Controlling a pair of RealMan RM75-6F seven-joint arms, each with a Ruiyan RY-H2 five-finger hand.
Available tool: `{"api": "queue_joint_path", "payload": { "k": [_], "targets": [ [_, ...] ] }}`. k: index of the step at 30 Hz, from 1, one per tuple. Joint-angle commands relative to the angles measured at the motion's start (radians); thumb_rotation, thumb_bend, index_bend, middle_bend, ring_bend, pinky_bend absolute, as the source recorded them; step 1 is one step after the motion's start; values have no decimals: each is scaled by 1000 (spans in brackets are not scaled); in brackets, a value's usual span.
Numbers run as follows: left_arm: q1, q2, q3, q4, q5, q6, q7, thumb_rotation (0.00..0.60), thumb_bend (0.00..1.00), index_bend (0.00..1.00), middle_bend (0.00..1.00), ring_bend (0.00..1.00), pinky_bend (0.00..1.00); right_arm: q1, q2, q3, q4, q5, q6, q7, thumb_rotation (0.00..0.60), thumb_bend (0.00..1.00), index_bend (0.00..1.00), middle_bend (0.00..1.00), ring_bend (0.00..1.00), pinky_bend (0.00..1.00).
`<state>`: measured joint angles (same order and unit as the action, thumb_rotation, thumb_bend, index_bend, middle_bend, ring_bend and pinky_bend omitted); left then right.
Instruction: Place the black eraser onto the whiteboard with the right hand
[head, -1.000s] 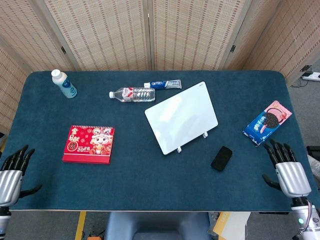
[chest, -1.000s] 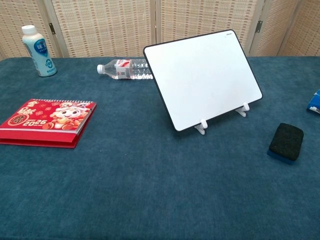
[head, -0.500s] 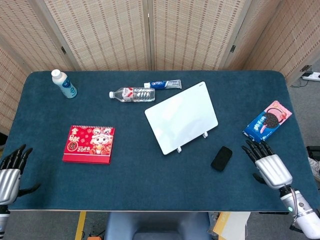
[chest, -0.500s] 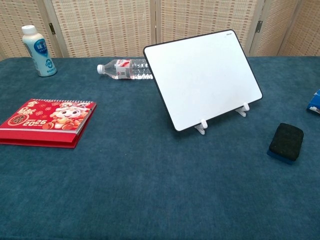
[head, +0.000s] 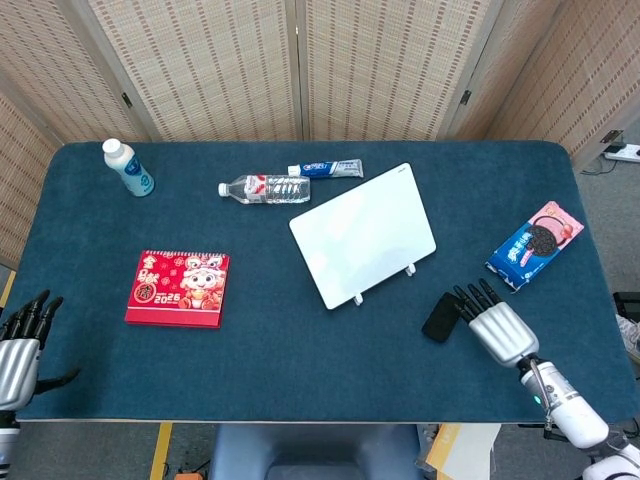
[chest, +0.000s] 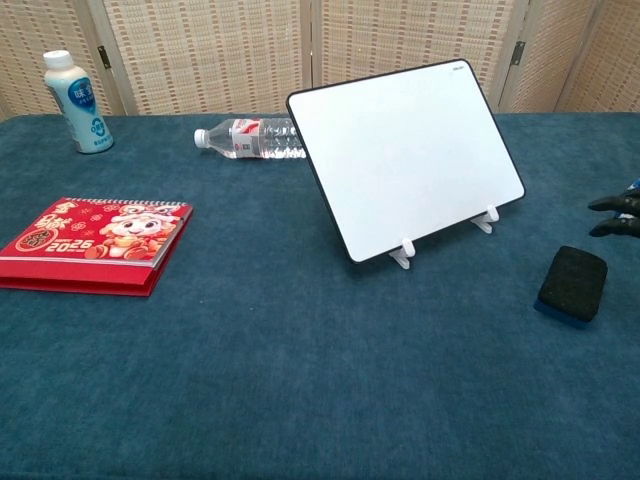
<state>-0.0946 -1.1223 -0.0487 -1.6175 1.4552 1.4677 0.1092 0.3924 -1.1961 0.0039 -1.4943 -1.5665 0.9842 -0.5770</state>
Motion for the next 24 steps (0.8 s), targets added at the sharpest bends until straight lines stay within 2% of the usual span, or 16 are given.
{"api": "queue_joint_path", "payload": {
  "k": [1, 12, 20, 22, 24],
  "targets": [
    [1, -2, 0, -2, 0, 2, 4, 600, 39, 0, 13, 89, 163, 25, -47, -1, 43, -6, -9, -27, 600, 271, 132, 0, 0, 0],
    [9, 4, -2, -6, 0, 18, -6, 600, 39, 0, 16, 94, 163, 68, -134, -7, 137, -19, -17, -2, 600, 271, 132, 0, 0, 0],
    [11, 3, 0, -8, 4, 19, -1, 600, 39, 0, 17, 96, 163, 83, -164, -14, 171, -12, -21, 5, 600, 271, 136, 0, 0, 0],
    [10, 2, 0, -8, 2, 17, 1, 600, 39, 0, 17, 96, 163, 86, -170, -14, 175, -10, -19, 9, 600, 271, 156, 0, 0, 0],
    [10, 2, 0, -8, 2, 17, 3, 600, 40, 0, 17, 96, 163, 88, -178, -14, 183, -10, -13, 17, 600, 271, 229, 0, 0, 0]
  ]
}}
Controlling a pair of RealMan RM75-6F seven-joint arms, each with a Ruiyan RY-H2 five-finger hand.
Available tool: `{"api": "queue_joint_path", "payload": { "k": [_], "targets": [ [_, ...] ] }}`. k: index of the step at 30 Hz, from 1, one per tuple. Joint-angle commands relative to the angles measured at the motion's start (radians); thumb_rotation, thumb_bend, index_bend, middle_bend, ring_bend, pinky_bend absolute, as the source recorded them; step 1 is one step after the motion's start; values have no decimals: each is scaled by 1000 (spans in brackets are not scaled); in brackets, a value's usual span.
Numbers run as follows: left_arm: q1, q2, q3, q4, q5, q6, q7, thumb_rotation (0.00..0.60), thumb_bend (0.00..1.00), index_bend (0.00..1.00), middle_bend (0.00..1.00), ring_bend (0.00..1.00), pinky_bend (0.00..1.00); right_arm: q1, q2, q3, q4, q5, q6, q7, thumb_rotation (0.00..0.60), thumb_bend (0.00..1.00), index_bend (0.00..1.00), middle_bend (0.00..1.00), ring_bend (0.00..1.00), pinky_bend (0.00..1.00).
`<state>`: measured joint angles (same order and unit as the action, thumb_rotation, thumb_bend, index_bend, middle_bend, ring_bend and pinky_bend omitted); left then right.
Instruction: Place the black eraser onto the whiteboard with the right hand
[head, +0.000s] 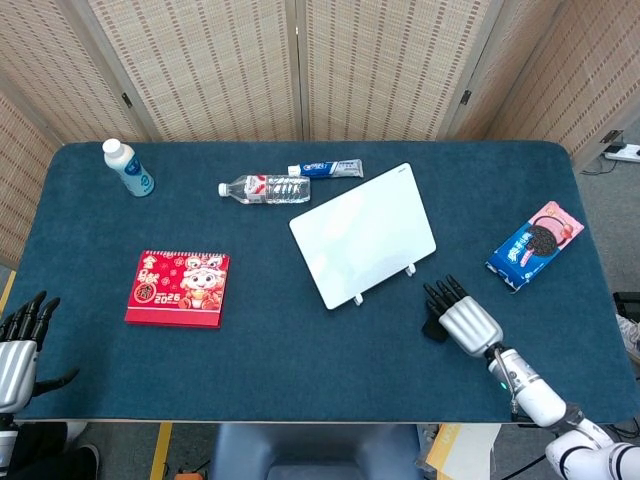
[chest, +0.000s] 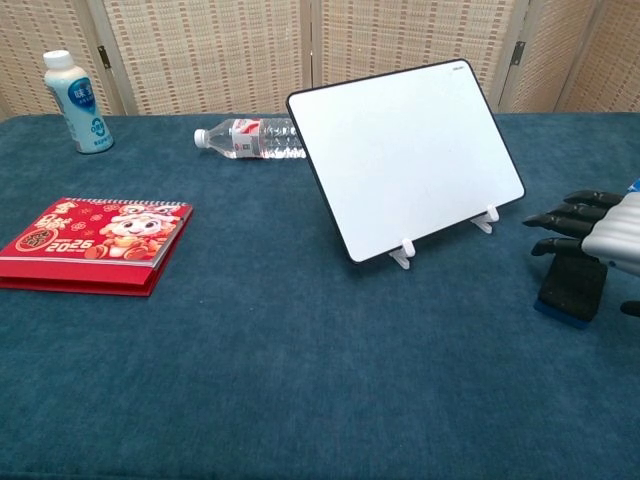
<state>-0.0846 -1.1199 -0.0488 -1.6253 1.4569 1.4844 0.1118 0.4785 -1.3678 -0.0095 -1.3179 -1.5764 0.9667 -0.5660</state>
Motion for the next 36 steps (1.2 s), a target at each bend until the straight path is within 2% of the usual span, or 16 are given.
{"api": "queue_joint_path", "payload": {
  "k": [1, 6, 12, 17, 22, 25, 27, 30, 34, 36],
  "targets": [
    [0, -1, 0, 0, 2, 1, 1, 600, 40, 0, 17, 96, 163, 3, -10, 0, 11, -1, 8, 10, 600, 271, 290, 0, 0, 0],
    [2, 0, -2, 3, 3, 6, -8, 600, 42, 0, 17, 97, 163, 9, -35, -6, 51, -12, 22, 34, 600, 271, 456, 0, 0, 0],
    [6, -5, -11, 8, -5, 21, 6, 600, 42, 0, 17, 103, 163, 6, -62, -3, 83, -5, 45, 21, 600, 270, 463, 0, 0, 0],
    [8, -3, -10, 6, -1, 24, 1, 600, 42, 0, 17, 105, 163, -2, -67, -1, 86, -16, 92, 33, 600, 272, 526, 1, 0, 0],
    [6, -4, -7, 5, -1, 16, 6, 600, 42, 0, 17, 112, 163, -24, -43, 28, 43, -30, 204, 91, 600, 272, 543, 12, 6, 0],
    [5, -4, -6, 2, -1, 13, 9, 600, 42, 0, 17, 125, 165, -43, -63, 62, 60, -47, 314, 118, 600, 270, 553, 30, 9, 0],
    [5, -5, -6, 2, 0, 14, 9, 600, 42, 0, 17, 133, 166, -49, -105, 89, 114, -69, 400, 137, 600, 271, 556, 45, 12, 0],
    [3, -6, -6, 2, 4, 13, 8, 600, 42, 0, 17, 136, 167, -26, -196, 138, 230, -78, 469, 153, 600, 272, 562, 48, 12, 0],
    [2, -8, 0, 4, 17, 11, 4, 600, 42, 0, 8, 136, 170, 69, -326, 209, 443, -73, 474, 148, 600, 271, 566, 48, 9, 0],
    [3, -4, 1, 5, 19, 13, -5, 600, 42, 0, 7, 136, 170, 120, -388, 232, 541, -63, 458, 186, 600, 271, 566, 48, 7, 0]
  ]
}}
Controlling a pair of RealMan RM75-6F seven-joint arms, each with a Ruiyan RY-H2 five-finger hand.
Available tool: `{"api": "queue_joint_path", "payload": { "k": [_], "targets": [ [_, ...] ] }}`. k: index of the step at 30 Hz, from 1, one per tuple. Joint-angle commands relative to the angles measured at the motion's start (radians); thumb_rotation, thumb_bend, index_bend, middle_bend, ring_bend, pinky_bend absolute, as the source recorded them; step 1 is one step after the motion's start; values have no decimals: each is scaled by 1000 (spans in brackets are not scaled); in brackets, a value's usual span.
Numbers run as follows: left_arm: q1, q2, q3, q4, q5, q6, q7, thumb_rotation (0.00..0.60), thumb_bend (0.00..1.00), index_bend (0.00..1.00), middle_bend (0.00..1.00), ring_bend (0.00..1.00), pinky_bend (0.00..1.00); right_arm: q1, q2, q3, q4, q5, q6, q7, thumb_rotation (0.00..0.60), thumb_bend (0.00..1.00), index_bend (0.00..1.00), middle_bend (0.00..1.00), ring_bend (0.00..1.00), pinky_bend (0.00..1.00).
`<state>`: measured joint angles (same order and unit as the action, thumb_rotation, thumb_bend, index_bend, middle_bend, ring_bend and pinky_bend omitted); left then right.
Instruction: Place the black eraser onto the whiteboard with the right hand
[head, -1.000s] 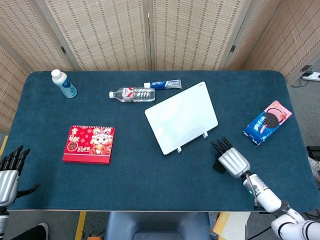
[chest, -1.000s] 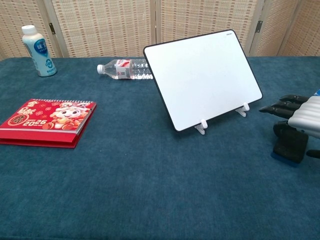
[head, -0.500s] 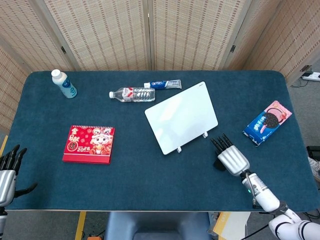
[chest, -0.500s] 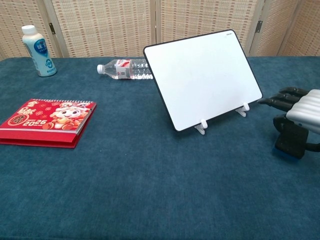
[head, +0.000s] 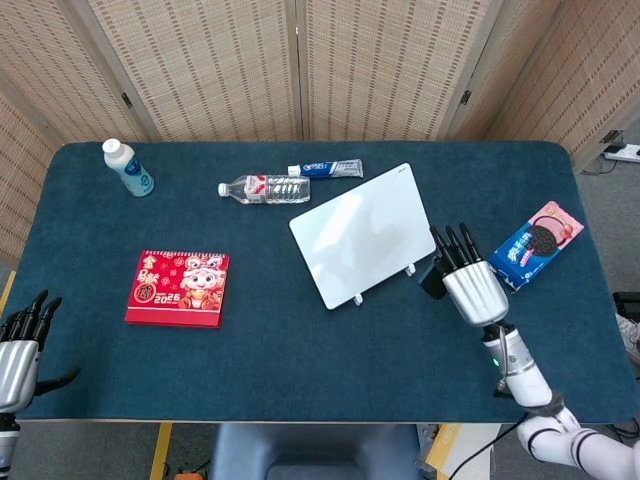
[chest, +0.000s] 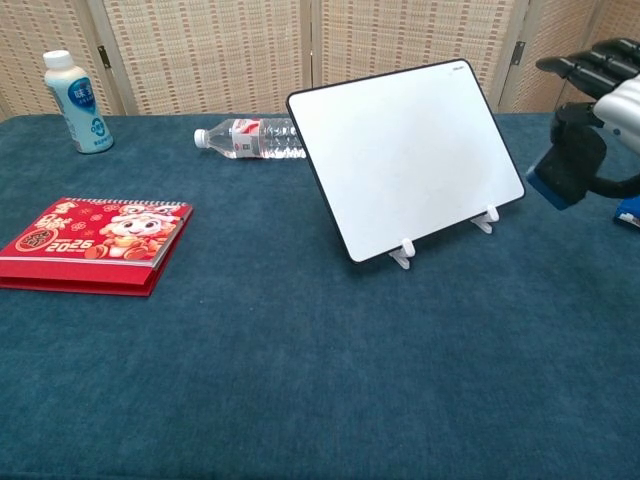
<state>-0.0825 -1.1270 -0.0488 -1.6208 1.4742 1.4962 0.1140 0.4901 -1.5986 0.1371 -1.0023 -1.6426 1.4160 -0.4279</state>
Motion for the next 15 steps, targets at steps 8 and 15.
{"api": "queue_joint_path", "payload": {
  "k": [8, 15],
  "targets": [
    [2, 31, 6, -5, 17, -1, -73, 600, 42, 0, 7, 136, 171, 244, -318, 125, 464, 51, -57, 126, 600, 271, 566, 48, 8, 0],
    [11, 52, 10, -6, 33, 16, -116, 600, 43, 0, 7, 136, 171, 298, -389, 132, 584, 92, -96, 193, 600, 272, 566, 46, 6, 0]
  ]
}}
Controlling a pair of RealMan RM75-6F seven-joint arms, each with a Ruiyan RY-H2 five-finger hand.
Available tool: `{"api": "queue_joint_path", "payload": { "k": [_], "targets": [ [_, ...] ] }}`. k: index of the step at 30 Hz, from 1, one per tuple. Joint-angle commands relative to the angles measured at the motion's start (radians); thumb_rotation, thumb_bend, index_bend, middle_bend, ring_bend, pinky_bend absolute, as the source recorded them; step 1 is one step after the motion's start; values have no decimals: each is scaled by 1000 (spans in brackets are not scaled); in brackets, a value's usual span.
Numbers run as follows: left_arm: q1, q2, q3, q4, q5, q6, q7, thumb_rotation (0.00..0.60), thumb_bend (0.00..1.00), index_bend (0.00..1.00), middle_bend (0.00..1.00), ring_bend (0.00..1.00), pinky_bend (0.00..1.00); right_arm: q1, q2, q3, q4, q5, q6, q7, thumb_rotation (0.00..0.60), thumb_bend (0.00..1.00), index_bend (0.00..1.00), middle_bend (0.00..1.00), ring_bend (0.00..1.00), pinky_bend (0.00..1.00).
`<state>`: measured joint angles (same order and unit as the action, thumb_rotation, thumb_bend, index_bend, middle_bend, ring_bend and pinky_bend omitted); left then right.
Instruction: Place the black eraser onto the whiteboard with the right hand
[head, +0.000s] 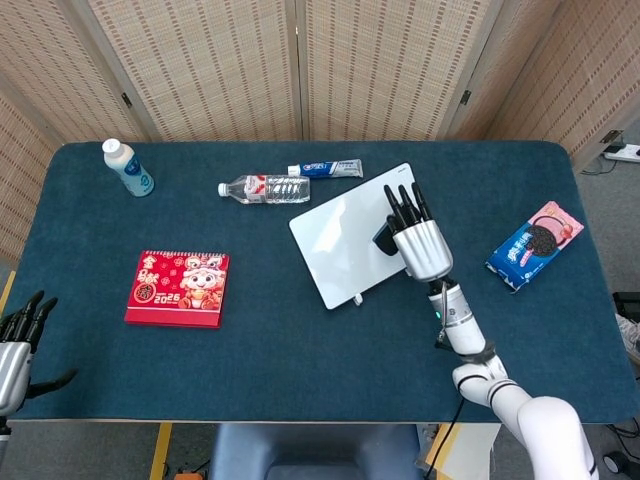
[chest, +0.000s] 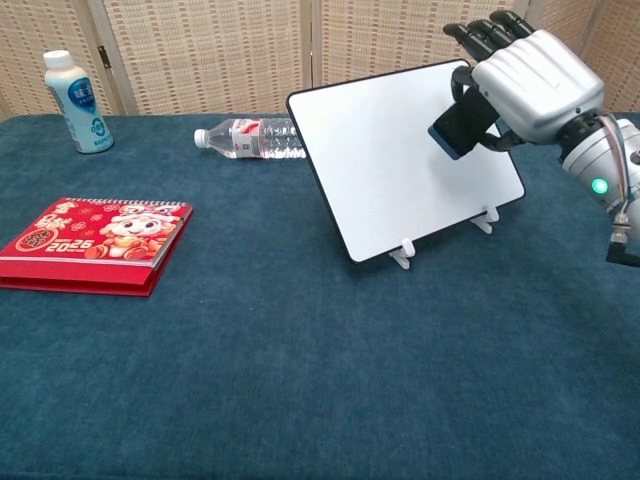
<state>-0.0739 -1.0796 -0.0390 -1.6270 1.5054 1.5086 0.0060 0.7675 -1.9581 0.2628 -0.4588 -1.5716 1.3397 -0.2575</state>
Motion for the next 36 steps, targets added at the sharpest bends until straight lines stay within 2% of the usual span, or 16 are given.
{"api": "queue_joint_path", "payload": {
  "k": [1, 8, 9, 13, 15, 21, 26, 29, 32, 33, 36],
  "targets": [
    [2, 6, 0, 0, 2, 3, -11, 600, 43, 0, 7, 136, 171, 25, -37, 6, 53, 26, -26, 30, 600, 272, 566, 45, 6, 0],
    [13, 16, 12, -14, 37, 29, -19, 600, 45, 0, 7, 145, 175, 46, -79, -4, 138, 57, -63, 57, 600, 272, 544, 37, 2, 0],
    [15, 16, 13, -15, 36, 31, -18, 600, 45, 0, 7, 145, 175, 49, -83, -4, 146, 61, -66, 59, 600, 272, 514, 32, 1, 0],
    [17, 22, 18, -18, 43, 31, -14, 600, 46, 0, 7, 145, 174, 57, -99, -8, 171, 77, -82, 62, 600, 271, 283, 0, 0, 0],
    [19, 22, 21, -21, 50, 35, -9, 600, 45, 0, 7, 144, 174, 60, -103, -15, 181, 78, -82, 61, 600, 272, 207, 0, 0, 0],
    [21, 20, 21, -26, 47, 36, 3, 600, 45, 0, 7, 144, 175, 61, -109, -26, 196, 90, -87, 56, 600, 270, 161, 0, 0, 0],
    [26, 22, 13, -24, 37, 47, -5, 600, 45, 0, 7, 144, 175, 33, -88, -55, 170, 74, -20, 69, 600, 271, 80, 0, 0, 0],
    [27, 25, 8, -21, 29, 46, -13, 600, 46, 0, 7, 144, 175, -22, -44, -91, 102, 44, 77, 83, 600, 270, 57, 0, 0, 0],
    [25, 27, 6, -20, 24, 41, -18, 600, 45, 0, 7, 144, 175, -104, 41, -127, -52, 19, 177, 78, 600, 272, 45, 0, 0, 0],
    [25, 27, 6, -21, 23, 39, -17, 600, 45, 0, 7, 144, 175, -141, 92, -139, -146, 14, 208, 52, 600, 272, 44, 0, 0, 0],
    [25, 28, 7, -24, 22, 36, -17, 600, 45, 0, 7, 144, 175, -182, 163, -150, -282, 14, 232, -11, 600, 271, 42, 0, 0, 0]
  ]
}}
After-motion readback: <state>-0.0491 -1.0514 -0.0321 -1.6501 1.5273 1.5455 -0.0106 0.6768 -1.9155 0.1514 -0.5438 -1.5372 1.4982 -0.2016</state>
